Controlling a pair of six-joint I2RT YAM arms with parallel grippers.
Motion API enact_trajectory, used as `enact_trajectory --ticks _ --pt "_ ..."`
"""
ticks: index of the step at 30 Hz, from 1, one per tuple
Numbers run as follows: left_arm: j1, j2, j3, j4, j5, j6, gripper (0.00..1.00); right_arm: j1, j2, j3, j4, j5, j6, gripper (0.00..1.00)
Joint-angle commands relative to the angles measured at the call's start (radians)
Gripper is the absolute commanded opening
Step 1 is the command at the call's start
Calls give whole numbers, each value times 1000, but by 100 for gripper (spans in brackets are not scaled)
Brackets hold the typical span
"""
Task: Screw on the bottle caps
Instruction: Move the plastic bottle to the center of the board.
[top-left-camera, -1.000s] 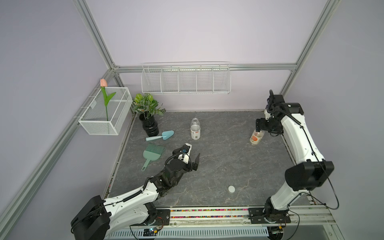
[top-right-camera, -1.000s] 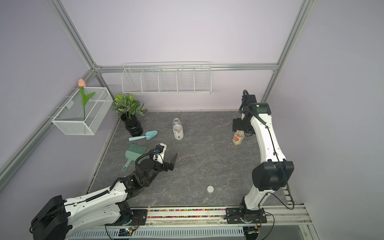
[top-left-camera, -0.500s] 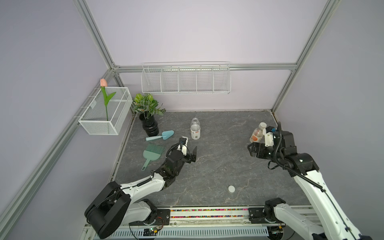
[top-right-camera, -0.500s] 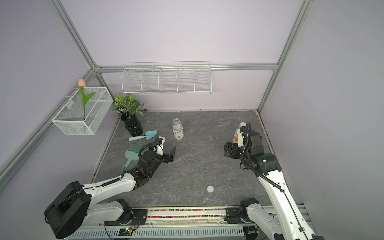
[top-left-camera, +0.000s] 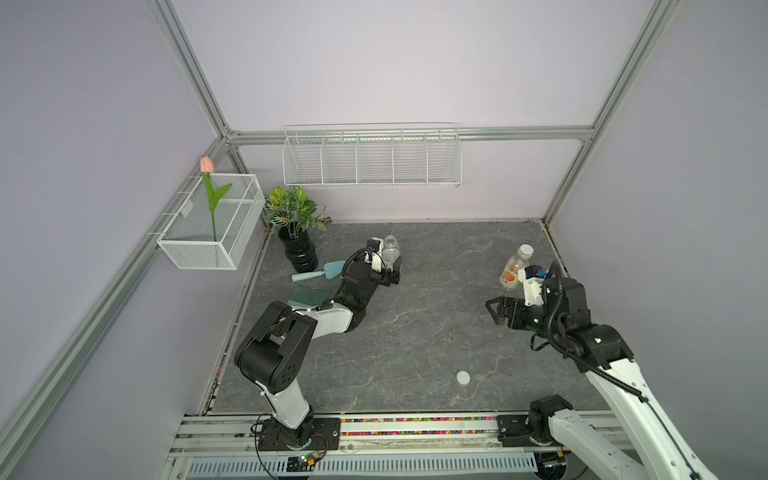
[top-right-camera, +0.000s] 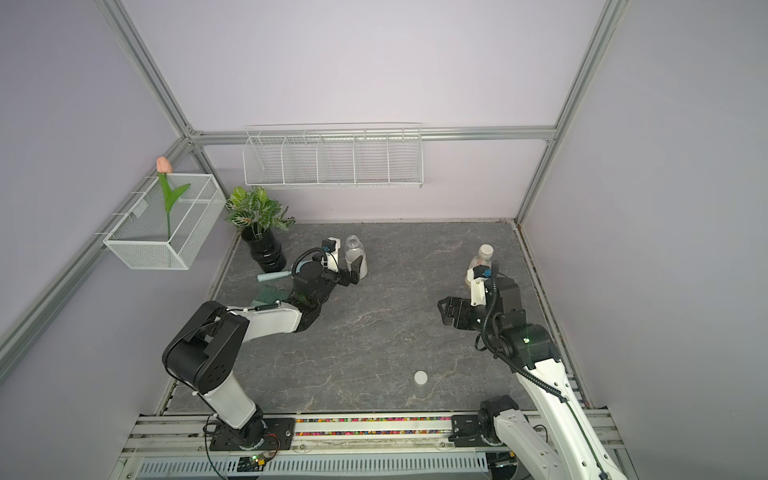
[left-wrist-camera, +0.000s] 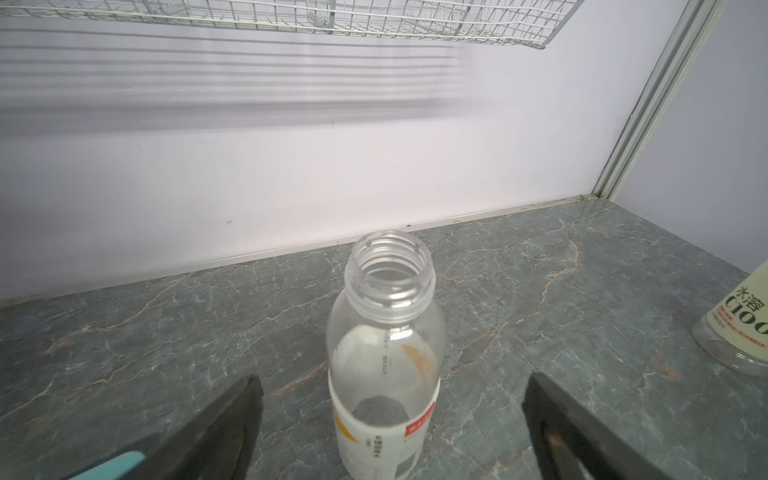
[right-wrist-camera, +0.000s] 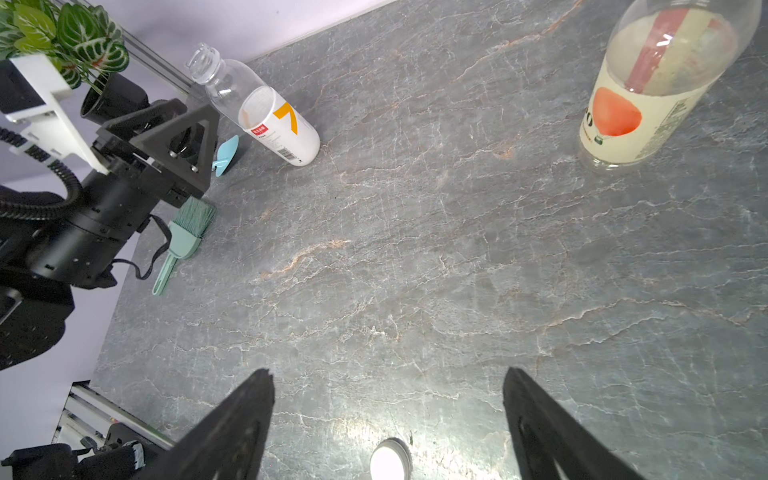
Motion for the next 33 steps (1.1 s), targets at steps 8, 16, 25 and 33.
enact_trajectory --ticks 8,16,25,33 --pt "22 112 145 -89 108 0 100 6 24 10 24 3 -3 89" --pt "38 158 233 -186 55 -29 97 9 48 10 52 -16 6 89" --pt "39 196 354 -380 87 -18 92 15 50 10 56 -14 3 89" --pt "38 220 430 -517 120 2 82 16 45 24 56 -14 -4 89"
